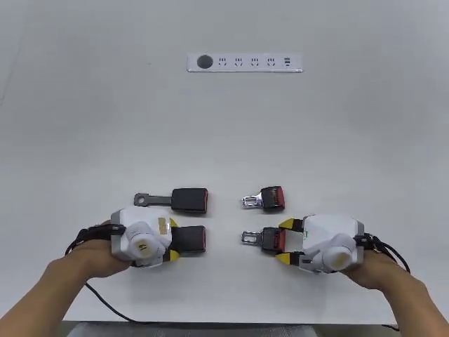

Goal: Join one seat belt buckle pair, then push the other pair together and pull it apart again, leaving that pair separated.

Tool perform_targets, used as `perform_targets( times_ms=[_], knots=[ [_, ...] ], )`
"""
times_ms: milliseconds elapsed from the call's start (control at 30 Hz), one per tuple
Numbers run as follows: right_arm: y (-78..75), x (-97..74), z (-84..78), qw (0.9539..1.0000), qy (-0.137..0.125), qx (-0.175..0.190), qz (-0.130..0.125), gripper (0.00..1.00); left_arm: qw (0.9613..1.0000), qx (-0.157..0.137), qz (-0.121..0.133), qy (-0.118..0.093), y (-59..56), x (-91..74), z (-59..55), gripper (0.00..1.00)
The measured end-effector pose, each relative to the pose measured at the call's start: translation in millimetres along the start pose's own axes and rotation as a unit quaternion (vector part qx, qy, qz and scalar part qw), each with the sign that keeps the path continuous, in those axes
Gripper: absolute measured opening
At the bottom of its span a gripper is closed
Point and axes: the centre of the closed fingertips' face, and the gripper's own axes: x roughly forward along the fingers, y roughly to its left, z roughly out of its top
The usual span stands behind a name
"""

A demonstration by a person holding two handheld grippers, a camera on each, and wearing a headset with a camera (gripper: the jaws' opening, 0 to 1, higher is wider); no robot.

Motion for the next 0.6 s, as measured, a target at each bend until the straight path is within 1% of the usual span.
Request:
perform_targets(
  times_ms=[200, 600],
  knots=[
    [0.3, 4.6, 5.1, 1.0, -0.001, -0.007, 0.006, 0.3, 1.0, 0.0, -0.001, 0.001, 0.2, 0.4, 0.5, 0.33],
    [3.5, 13.9, 18.5, 0.9996, -0.005, -0.021, 0.018, 0.3, 0.9999, 0.005, -0.003, 0.011, 0.3, 1.5, 0.1, 0.33]
  ],
)
